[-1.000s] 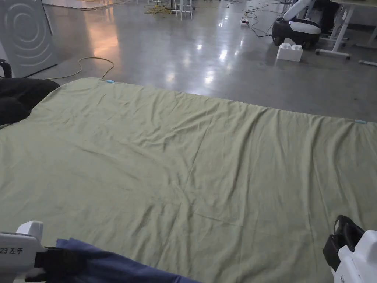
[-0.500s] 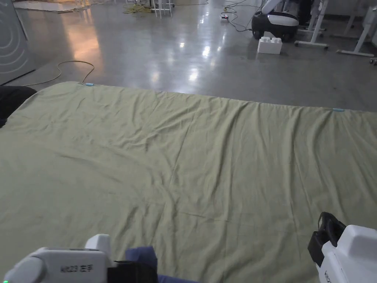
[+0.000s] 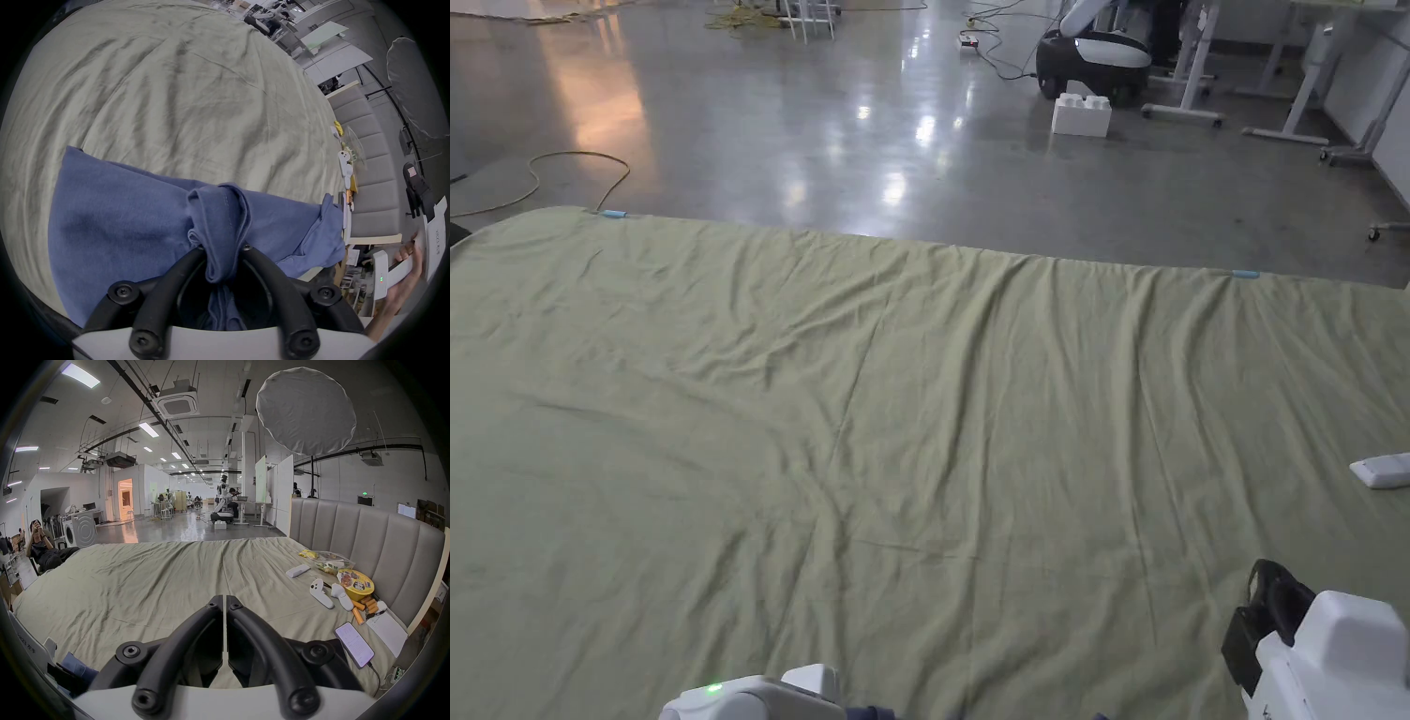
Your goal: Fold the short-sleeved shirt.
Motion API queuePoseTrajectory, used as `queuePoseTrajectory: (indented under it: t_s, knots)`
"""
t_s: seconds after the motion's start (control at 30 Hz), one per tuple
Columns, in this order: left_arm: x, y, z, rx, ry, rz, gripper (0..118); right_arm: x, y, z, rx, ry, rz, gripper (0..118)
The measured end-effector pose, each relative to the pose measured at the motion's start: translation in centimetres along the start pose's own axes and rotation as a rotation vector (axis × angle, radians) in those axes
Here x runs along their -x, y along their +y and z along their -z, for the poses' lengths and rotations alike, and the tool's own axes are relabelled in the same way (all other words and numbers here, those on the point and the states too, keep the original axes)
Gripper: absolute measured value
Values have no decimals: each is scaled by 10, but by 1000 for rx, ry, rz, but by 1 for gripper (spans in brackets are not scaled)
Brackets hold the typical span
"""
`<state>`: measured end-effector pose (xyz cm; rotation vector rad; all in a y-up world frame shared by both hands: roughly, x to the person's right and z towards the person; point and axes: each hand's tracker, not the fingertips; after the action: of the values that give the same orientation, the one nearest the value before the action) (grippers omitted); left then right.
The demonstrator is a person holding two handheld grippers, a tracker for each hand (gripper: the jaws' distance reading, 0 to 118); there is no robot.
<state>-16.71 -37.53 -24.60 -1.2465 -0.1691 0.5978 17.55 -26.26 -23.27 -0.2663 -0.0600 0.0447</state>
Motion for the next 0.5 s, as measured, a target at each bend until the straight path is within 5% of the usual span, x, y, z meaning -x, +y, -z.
queuePoseTrajectory:
  t_s: [0.07,0.17,0.27,0.4,0.5]
  knots:
    - [4,3,-8,-1,-65,-26,55,0,-2,0,32,-7,24,3]
    - [3,0,-31,-20,-103,2,68,1,-2,0,22,1,15,3]
    - [5,-2,-56,-75,-81,72,68,2,-3,-1,24,8,8,3]
    - [18,0,-76,-155,-117,-2,67,3,-5,-2,28,12,7,3]
    - [24,-2,-75,-205,-100,-17,50,2,-7,-2,37,12,12,3]
